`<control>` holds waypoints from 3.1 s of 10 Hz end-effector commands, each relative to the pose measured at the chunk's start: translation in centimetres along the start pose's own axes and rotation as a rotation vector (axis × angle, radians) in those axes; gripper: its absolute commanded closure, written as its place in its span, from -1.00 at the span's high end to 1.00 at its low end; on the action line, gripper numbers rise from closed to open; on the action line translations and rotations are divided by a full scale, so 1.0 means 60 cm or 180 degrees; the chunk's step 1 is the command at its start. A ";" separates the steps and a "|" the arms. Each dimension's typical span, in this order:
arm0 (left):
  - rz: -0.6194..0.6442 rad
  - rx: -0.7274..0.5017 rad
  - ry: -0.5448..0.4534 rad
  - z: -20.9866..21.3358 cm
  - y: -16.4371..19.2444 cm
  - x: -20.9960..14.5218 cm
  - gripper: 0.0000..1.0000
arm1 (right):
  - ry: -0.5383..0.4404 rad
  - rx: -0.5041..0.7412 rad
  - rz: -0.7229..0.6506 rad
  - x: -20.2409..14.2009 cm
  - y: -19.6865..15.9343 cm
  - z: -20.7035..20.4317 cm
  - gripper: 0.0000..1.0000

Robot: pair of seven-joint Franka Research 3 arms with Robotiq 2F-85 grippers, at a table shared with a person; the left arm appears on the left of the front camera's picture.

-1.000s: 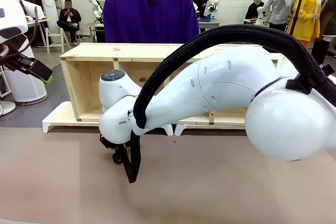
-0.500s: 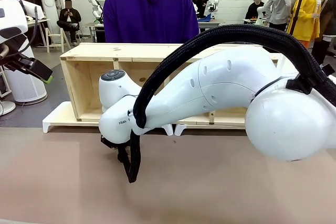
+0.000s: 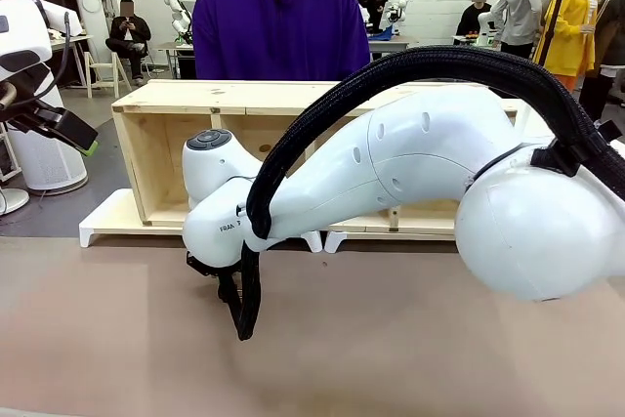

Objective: Perform cable management.
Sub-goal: Pull the grasped Power Cable to the location of the Power Strip.

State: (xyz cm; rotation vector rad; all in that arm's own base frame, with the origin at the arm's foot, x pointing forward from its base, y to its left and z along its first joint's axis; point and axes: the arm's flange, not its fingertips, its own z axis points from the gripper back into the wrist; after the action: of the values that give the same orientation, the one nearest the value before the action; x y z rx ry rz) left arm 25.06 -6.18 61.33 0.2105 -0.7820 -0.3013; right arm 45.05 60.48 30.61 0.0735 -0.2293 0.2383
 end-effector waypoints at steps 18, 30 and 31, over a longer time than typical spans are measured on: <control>0.0013 0.0038 0.0007 0.000 0.001 0.000 1.00 | -0.0569 -0.0371 -0.0295 -0.228 -0.118 0.266 -0.73; 0.0013 0.0038 0.0007 0.000 0.001 0.000 1.00 | -0.0667 -0.0719 -0.0703 -0.301 -0.183 0.316 -0.73; 0.0013 0.0038 0.0007 0.000 0.001 0.000 1.00 | -0.0702 -0.0763 -0.0750 -0.308 -0.188 0.314 -0.73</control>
State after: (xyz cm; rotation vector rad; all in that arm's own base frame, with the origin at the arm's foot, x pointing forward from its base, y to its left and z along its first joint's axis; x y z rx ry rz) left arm 25.06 -6.17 61.33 0.2103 -0.7818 -0.3011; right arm 26.23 43.57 44.06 -0.1117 -0.4642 -0.0337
